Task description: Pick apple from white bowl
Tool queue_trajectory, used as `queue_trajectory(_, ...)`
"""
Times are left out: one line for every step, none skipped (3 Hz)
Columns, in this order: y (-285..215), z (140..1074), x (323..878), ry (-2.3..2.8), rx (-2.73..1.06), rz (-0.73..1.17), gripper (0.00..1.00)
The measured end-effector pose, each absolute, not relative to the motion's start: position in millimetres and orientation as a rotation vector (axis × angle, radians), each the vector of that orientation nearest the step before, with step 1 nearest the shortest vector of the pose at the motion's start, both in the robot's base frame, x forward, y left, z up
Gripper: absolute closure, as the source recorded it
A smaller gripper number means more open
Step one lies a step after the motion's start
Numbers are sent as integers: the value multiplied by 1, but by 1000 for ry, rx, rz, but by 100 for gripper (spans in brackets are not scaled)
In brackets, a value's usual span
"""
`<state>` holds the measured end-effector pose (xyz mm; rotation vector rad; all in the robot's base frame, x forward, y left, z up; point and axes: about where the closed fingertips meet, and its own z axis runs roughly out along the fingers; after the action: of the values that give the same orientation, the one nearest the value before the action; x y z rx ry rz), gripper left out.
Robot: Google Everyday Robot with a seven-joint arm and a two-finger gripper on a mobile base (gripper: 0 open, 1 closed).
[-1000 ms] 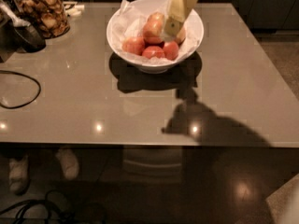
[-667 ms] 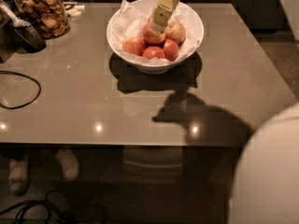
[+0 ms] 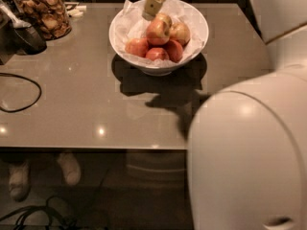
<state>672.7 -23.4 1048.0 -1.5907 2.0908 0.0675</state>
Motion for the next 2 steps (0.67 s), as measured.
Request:
queue_trajectory(-22,1044,691,2103,-1555,66,12)
queue_trajectory(-22,1036,704,2123,-1531,62,19)
